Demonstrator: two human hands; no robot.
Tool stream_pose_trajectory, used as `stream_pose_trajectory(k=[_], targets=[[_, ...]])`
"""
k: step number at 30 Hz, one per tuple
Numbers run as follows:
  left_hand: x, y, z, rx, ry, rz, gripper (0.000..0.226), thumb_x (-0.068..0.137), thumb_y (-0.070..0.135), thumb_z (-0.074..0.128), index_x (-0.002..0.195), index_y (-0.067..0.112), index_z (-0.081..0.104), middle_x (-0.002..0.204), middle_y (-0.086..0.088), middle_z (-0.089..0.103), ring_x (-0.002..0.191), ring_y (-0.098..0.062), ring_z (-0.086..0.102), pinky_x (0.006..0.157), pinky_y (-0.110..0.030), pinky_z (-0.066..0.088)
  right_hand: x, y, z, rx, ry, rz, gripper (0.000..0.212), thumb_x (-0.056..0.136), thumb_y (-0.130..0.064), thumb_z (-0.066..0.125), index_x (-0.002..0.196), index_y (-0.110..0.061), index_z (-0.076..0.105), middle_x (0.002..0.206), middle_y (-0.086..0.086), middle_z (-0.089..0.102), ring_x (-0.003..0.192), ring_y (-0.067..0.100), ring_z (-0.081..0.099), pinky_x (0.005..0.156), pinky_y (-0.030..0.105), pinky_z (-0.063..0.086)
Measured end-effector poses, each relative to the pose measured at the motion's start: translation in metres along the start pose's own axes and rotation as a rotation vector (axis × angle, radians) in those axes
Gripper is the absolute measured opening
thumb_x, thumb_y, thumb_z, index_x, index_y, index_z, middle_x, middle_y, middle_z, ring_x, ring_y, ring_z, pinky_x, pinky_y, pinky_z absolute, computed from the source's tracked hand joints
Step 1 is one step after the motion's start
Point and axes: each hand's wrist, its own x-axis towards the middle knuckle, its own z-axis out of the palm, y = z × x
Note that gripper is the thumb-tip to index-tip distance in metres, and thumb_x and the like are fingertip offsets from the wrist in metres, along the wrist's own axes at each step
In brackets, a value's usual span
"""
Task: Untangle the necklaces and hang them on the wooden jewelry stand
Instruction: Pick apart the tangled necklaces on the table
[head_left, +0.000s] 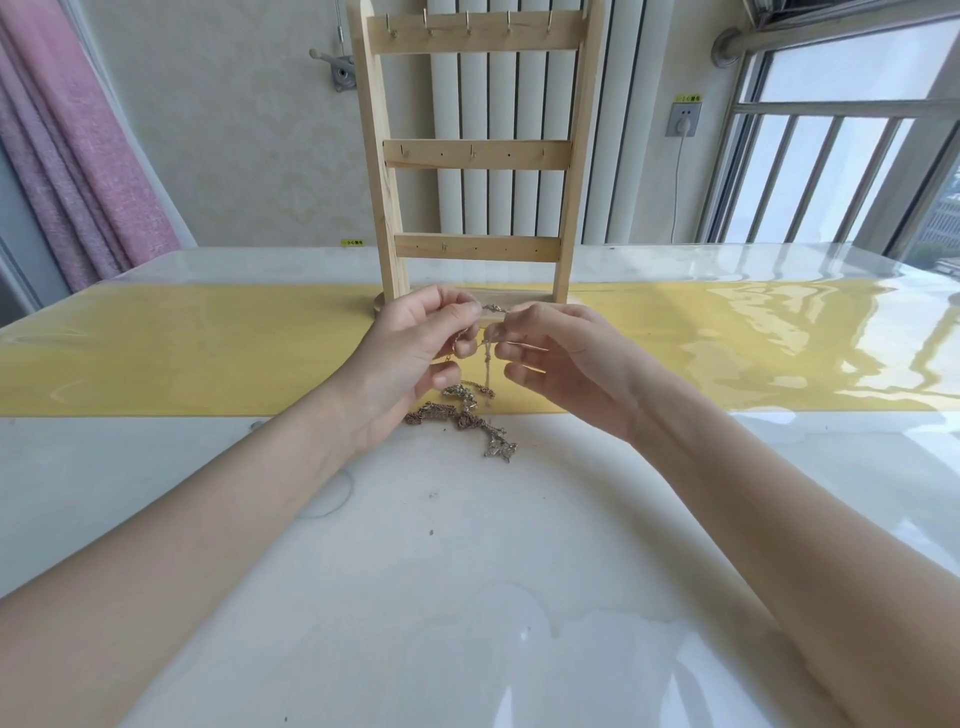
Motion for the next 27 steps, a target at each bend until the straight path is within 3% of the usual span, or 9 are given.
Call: stream_pose_trajectory(k=[4, 10, 15, 20, 24, 27], targets=[[0.0003, -0.0029, 0.0027, -0.014, -0.024, -0.037, 0.015, 0.095, 0.007, 0.047, 0.082, 0.014, 0.048, 0.065, 0.004, 0.047, 0.049, -0.004, 0.042, 0.038, -0.013, 0.025, 0.0011, 0.0008, -0.0003, 0.056, 0.009, -0.014, 0.021, 0.091, -0.002, 0.053, 0.073, -0.013, 0.055, 0.069, 0.0, 0.064, 0.063, 0.01, 0.055, 0.064, 0.02, 0.044], [0.0009, -0.003, 0.0007, -0.008, 0.006, -0.009, 0.013, 0.097, 0.01, 0.046, 0.084, 0.016, 0.046, 0.057, 0.008, 0.048, 0.044, -0.003, 0.036, 0.039, -0.013, 0.022, 0.0022, 0.0067, 0.0029, -0.132, 0.041, -0.029, 0.017, 0.09, -0.002, 0.059, 0.076, -0.011, 0.057, 0.064, -0.001, 0.063, 0.06, 0.01, 0.051, 0.062, 0.021, 0.043], [0.0009, -0.0042, -0.0031, 0.171, 0.085, 0.076, 0.014, 0.097, 0.013, 0.048, 0.084, 0.02, 0.048, 0.053, 0.008, 0.047, 0.049, -0.005, 0.04, 0.042, -0.015, 0.027, 0.0019, 0.0055, 0.0015, -0.124, 0.062, -0.046, 0.013, 0.086, 0.0, 0.063, 0.082, -0.011, 0.057, 0.062, -0.003, 0.064, 0.063, 0.012, 0.052, 0.063, 0.021, 0.044], [0.0007, -0.0069, -0.0036, 0.244, 0.086, 0.089, 0.014, 0.096, 0.011, 0.048, 0.084, 0.018, 0.049, 0.051, 0.009, 0.048, 0.048, -0.006, 0.043, 0.044, -0.017, 0.032, 0.0023, 0.0074, 0.0002, -0.263, 0.036, -0.05, 0.011, 0.084, 0.003, 0.065, 0.09, -0.006, 0.066, 0.072, 0.006, 0.06, 0.067, 0.012, 0.058, 0.062, 0.02, 0.043], [0.0009, -0.0061, -0.0023, 0.243, 0.06, 0.079, 0.013, 0.096, 0.011, 0.048, 0.085, 0.016, 0.05, 0.052, 0.009, 0.05, 0.05, -0.006, 0.045, 0.046, -0.018, 0.034, 0.0025, 0.0089, -0.0007, -0.302, 0.033, -0.057, 0.004, 0.087, -0.007, 0.066, 0.085, -0.006, 0.069, 0.073, 0.001, 0.063, 0.066, 0.01, 0.051, 0.06, 0.019, 0.043], [0.0012, -0.006, -0.0009, 0.225, 0.065, 0.055, 0.015, 0.095, 0.009, 0.048, 0.082, 0.016, 0.051, 0.055, 0.008, 0.052, 0.051, -0.007, 0.046, 0.048, -0.02, 0.033, 0.0028, 0.0075, -0.003, -0.281, 0.074, -0.077, 0.015, 0.09, -0.009, 0.062, 0.077, -0.009, 0.068, 0.07, -0.001, 0.061, 0.064, 0.009, 0.049, 0.059, 0.018, 0.042]])
